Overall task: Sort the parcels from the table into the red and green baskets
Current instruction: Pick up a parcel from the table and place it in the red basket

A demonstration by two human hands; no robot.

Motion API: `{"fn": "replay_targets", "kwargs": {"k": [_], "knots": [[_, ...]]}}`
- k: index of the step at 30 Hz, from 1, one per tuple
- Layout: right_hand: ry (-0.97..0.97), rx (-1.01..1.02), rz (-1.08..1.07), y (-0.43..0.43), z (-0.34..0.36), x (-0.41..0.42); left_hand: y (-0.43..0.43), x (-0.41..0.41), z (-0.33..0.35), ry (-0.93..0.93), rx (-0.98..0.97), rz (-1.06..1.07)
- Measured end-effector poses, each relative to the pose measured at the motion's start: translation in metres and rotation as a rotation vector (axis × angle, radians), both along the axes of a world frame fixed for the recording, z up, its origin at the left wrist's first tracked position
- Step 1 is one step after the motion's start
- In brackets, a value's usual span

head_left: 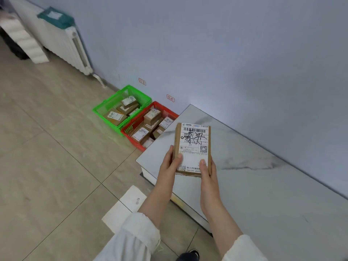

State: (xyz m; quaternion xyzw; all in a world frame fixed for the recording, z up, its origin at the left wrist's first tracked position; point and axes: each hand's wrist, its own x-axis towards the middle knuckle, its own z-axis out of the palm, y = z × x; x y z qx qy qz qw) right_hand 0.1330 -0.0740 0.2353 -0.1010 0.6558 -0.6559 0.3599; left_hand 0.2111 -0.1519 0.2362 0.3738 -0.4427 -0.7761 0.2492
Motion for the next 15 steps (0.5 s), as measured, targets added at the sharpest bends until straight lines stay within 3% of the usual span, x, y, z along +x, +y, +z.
{"fn": "replay_targets", "kwargs": {"k": [9,15], "knots": [[-0.038,0.028,0.194,-0.167,-0.011,0.146,-0.154,0.157,-0.019,-0.090,-0.042,0.168],[-0.050,0.071,0.228,-0.250,-0.030,0.180,-0.232,0.194,-0.042,-0.134,-0.035,0.223]]}}
